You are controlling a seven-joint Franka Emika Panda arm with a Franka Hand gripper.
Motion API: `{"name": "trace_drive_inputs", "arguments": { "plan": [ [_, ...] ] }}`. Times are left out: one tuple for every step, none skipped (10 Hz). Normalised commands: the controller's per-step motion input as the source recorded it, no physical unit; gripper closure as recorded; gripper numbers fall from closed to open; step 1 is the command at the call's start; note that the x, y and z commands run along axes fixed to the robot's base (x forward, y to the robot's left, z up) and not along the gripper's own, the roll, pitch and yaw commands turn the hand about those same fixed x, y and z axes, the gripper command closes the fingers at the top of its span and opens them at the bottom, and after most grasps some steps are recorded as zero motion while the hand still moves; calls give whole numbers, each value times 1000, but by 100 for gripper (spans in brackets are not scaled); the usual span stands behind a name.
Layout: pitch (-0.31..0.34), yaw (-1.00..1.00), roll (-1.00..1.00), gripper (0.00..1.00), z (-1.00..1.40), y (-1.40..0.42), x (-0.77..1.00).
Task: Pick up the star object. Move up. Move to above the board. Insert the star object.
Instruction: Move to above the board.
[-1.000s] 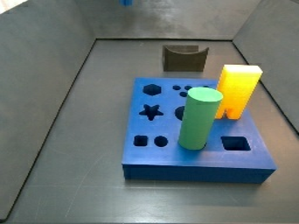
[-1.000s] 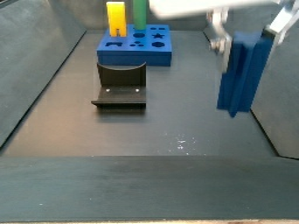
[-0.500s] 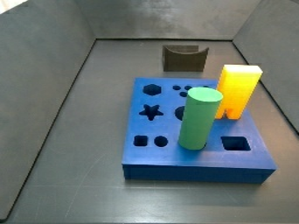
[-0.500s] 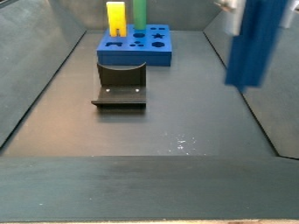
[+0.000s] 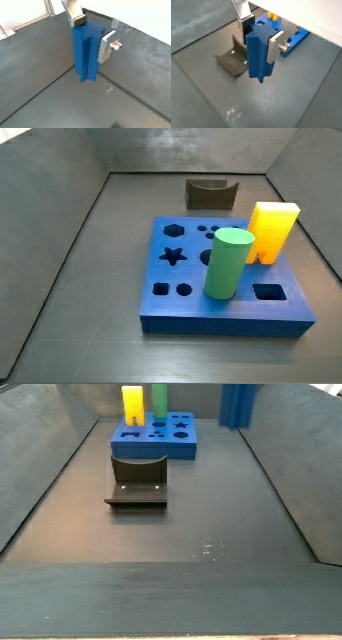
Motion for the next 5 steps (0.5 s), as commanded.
{"name": "trace_drive_inputs", "arguments": {
  "plan": [
    [-20, -5, -22, 100, 160, -1000, 128],
    [0, -4, -14, 100, 161, -1000, 129],
    [8, 2, -21, 100, 163, -1000, 128],
    [23, 4, -11, 100, 169, -1000, 128],
    [36, 7, -18, 100, 172, -1000, 129]
  ]
}}
